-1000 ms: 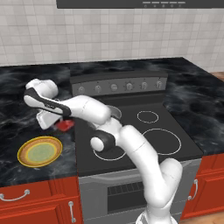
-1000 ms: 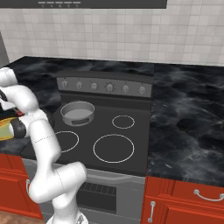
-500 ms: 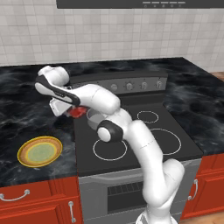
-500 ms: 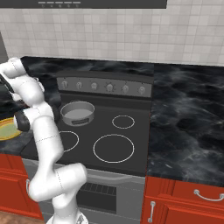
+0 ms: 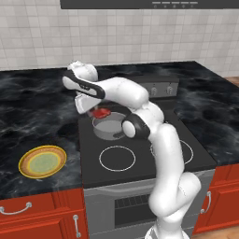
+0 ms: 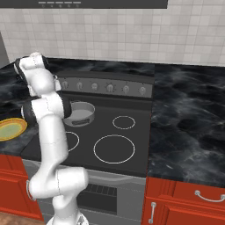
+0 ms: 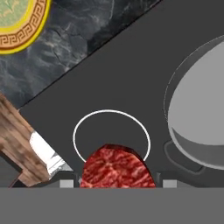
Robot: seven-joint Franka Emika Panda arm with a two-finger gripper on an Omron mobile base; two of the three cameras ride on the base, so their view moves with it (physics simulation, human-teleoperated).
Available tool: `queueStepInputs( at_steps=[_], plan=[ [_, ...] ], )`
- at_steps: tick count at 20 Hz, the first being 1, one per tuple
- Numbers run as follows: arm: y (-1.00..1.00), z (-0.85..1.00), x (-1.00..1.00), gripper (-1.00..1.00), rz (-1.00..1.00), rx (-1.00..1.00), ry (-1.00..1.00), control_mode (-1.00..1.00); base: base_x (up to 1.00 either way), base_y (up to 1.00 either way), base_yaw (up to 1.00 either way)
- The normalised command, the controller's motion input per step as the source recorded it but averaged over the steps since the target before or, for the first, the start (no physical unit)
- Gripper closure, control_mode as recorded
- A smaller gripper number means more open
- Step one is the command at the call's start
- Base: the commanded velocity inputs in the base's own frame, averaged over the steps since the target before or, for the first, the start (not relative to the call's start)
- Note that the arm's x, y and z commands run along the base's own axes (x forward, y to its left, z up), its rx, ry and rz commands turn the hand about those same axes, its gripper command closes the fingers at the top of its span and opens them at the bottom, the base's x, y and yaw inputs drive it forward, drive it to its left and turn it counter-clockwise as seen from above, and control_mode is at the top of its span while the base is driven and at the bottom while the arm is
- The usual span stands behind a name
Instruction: Retrieve the frozen meat and place it in the pot on a burner. Then turn the burner on.
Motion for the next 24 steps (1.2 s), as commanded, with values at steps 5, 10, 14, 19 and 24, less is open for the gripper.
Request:
queueStepInputs(
  at_steps=[5,10,14,19,24],
  plan=[
    [-0.78,-0.09,0.0,1.0,-0.01,0.09,-0.04,-1.0,0.0,0.0,0.0],
    [-0.58,-0.06,0.07,1.0,0.0,0.02,0.0,-1.0,0.0,0.0,0.0],
    [-0.13,0.0,0.22,1.0,0.0,0.0,0.01,-1.0,0.0,0.0,0.0],
    [0.0,0.0,0.41,1.0,0.0,0.0,0.07,-1.0,0.0,0.0,0.0],
    [0.0,0.0,0.43,1.0,0.0,0.0,0.0,-1.0,0.0,0.0,0.0]
  ],
)
